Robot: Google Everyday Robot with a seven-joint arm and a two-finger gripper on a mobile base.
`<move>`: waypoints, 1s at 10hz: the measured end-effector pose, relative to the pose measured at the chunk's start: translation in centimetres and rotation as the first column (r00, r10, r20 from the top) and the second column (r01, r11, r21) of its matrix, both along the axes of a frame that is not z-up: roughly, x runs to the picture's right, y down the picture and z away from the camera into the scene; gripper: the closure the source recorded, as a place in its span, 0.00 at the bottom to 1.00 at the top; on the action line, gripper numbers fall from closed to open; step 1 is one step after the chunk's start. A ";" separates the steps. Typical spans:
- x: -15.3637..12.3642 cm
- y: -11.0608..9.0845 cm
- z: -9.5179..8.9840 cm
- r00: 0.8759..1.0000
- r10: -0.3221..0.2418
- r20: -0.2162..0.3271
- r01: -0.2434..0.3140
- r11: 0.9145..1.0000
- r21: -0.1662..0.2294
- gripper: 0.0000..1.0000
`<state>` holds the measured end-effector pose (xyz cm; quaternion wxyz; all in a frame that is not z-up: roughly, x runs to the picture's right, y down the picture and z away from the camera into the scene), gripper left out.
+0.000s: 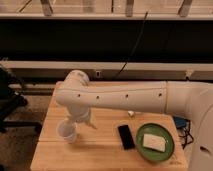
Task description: Pick up the ceramic cup
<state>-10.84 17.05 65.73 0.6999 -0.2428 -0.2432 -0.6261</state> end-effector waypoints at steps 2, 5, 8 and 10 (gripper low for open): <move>-0.7 0.2 0.5 1.000 -0.001 0.005 0.001 0.999 0.032 0.20; -1.6 0.7 1.6 1.000 -0.008 0.010 0.008 0.998 0.054 0.20; -1.8 1.0 3.2 1.000 -0.009 -0.001 0.009 0.998 0.057 0.20; -1.7 1.1 4.1 1.000 -0.007 -0.008 0.007 0.999 0.052 0.20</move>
